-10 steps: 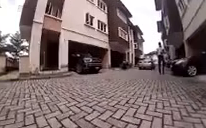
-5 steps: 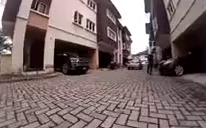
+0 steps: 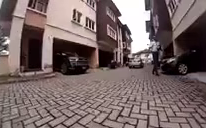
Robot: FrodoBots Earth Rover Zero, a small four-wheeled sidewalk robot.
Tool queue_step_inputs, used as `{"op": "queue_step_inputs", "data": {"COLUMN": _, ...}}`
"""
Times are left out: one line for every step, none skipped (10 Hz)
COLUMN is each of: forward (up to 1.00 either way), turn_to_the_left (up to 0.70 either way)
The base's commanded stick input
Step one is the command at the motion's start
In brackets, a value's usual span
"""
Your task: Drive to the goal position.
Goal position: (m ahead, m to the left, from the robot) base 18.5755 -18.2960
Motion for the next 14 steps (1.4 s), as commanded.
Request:
{"op": "queue_step_inputs", "data": {"forward": 0.50, "turn_to_the_left": 0.00}}
{"op": "queue_step_inputs", "data": {"forward": 0.50, "turn_to_the_left": 0.00}}
{"op": "queue_step_inputs", "data": {"forward": 0.50, "turn_to_the_left": 0.00}}
{"op": "queue_step_inputs", "data": {"forward": 0.50, "turn_to_the_left": 0.00}}
{"op": "queue_step_inputs", "data": {"forward": 0.50, "turn_to_the_left": 0.00}}
{"op": "queue_step_inputs", "data": {"forward": 0.50, "turn_to_the_left": 0.00}}
{"op": "queue_step_inputs", "data": {"forward": 0.50, "turn_to_the_left": 0.00}}
{"op": "queue_step_inputs", "data": {"forward": 0.50, "turn_to_the_left": -0.13}}
{"op": "queue_step_inputs", "data": {"forward": 0.50, "turn_to_the_left": -0.40}}
{"op": "queue_step_inputs", "data": {"forward": 0.50, "turn_to_the_left": -0.46}}
{"op": "queue_step_inputs", "data": {"forward": 0.50, "turn_to_the_left": -0.38}}
{"op": "queue_step_inputs", "data": {"forward": 0.50, "turn_to_the_left": -0.04}}
{"op": "queue_step_inputs", "data": {"forward": 0.50, "turn_to_the_left": 0.00}}
{"op": "queue_step_inputs", "data": {"forward": 0.50, "turn_to_the_left": 0.00}}
